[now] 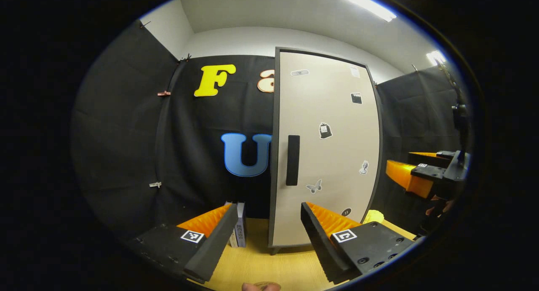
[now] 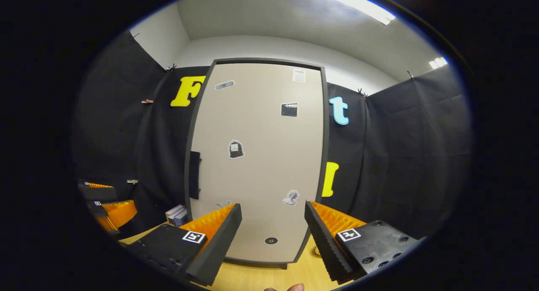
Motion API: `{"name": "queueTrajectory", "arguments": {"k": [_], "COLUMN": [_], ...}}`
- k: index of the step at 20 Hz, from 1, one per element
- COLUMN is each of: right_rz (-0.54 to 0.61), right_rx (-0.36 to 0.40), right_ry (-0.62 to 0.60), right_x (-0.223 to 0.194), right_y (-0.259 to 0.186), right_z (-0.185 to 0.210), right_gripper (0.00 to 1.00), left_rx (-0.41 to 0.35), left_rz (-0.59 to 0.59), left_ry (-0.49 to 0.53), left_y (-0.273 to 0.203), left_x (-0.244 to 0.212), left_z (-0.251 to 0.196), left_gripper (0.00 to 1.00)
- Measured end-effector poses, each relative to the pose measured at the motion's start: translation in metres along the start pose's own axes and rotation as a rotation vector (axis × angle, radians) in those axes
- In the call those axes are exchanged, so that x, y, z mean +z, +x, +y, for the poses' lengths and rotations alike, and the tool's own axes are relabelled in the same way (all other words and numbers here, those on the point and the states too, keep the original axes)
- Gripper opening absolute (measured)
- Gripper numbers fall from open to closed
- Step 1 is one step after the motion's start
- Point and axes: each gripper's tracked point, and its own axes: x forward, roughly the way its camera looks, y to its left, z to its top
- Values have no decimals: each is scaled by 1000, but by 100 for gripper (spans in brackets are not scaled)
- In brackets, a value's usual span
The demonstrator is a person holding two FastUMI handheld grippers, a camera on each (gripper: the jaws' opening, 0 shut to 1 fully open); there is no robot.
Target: Open the cabinet door with the right hand, grasp the bottle in the cabinet with the left hand and place it on the coaster, then close the cabinet door with the right hand.
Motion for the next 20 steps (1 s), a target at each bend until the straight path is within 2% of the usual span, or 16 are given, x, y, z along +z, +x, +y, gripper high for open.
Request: {"name": "queueTrajectory", "arguments": {"k": [4,9,19,20], "right_rz": [-11,9,64,66], "right_rx": [81,148,120,114], "right_ry": [17,104,141,137], "right_x": [7,5,-25,-27], "right_y": [26,66,148,157], "right_z": [52,113,163,167], "right_gripper": [97,97,97,94], "left_rx": [49,96,107,108], "left_rz": [-2,-2,17,18], "left_ry": [22,66,40,35], "left_y": [-12,-24,-16,-15], "left_x": [2,1,-14,-15], "left_z": [29,56,75,77], "left_gripper": [95,95,95,95]}}
